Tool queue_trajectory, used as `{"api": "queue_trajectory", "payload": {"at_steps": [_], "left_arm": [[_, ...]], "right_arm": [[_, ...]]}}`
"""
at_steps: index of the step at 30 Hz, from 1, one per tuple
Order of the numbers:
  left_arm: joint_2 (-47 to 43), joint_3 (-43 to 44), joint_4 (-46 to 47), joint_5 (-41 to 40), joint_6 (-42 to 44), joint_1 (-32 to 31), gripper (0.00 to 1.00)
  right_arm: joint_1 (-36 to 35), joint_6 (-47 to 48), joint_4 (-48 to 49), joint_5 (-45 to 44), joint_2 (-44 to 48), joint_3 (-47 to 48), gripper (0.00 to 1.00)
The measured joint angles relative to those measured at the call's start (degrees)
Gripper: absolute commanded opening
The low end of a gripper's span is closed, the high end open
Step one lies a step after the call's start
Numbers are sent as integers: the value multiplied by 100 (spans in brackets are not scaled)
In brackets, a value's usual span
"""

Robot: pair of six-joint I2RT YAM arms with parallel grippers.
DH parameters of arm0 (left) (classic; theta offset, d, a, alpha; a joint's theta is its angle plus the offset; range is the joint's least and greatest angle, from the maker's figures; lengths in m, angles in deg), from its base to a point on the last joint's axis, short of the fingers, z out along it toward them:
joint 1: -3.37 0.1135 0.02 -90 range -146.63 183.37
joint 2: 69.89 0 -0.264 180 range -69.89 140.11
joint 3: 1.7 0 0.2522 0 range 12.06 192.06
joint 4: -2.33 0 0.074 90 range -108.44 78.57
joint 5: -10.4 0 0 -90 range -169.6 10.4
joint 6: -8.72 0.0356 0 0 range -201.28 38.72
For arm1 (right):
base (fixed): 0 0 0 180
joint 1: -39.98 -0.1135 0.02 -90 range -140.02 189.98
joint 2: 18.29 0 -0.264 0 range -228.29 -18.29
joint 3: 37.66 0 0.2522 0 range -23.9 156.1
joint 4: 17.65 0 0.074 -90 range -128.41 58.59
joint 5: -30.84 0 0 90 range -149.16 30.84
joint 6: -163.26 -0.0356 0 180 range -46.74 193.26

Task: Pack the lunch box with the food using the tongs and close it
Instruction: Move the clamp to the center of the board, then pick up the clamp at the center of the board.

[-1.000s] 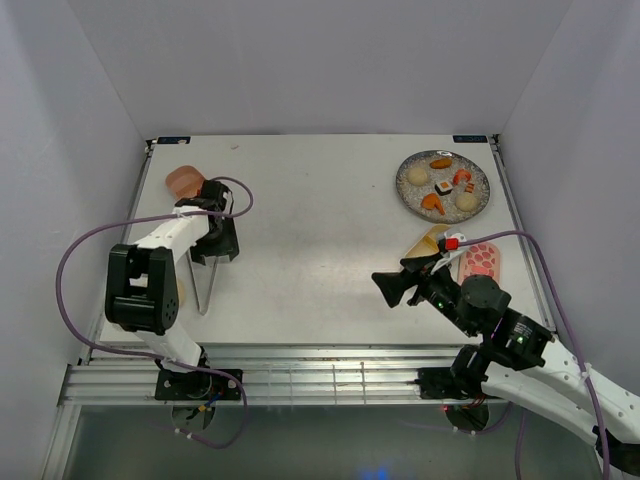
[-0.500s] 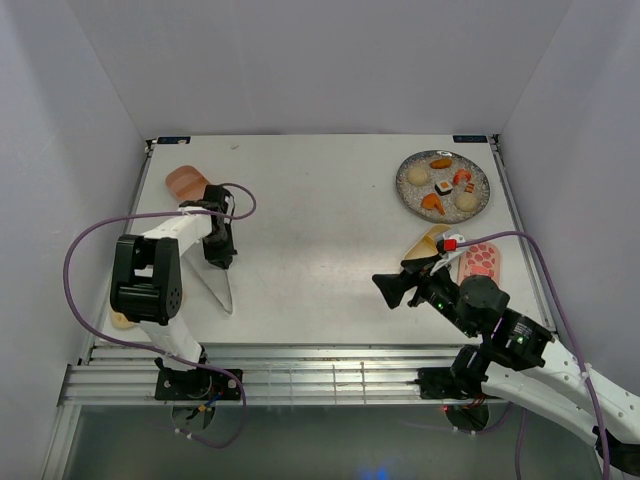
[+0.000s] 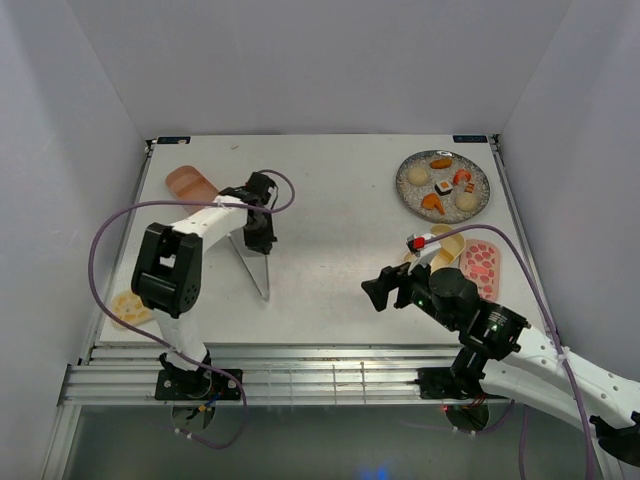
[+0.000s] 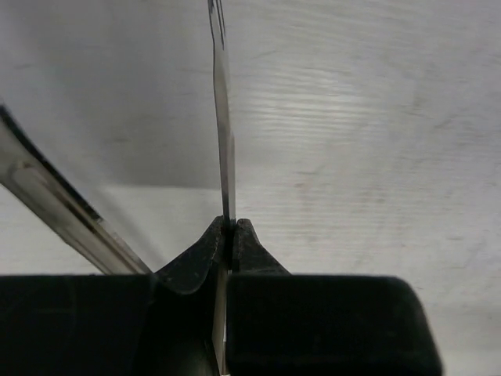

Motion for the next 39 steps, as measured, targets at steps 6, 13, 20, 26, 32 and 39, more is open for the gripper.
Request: {"api": "queue_trajectory", "payload": {"at_steps": [6,13,20,26,32,39], "left_arm": [[782,688,-138,-33,-470,-868,0],[1419,1585,-190,28,-866,-1517,0],[2024,2426,-282,164,-1126,-1773,20],[2288,2824,-262,363,-1185,-1816,53],[2216,3110,-293,234,-1045,-1818,88],[1121,3136,-332,-225,-785,-1375,98]], "right_arm": [[0,24,57,50,11,-238,90],[0,17,116,57,22,-428,90],[0,13,120,26,-28,-459,90],[0,-17,122,-55,-179,-459,90],[0,-39,122,-160,-608,-439,90],[0,-94,190,-407,-1880,256,90]]}}
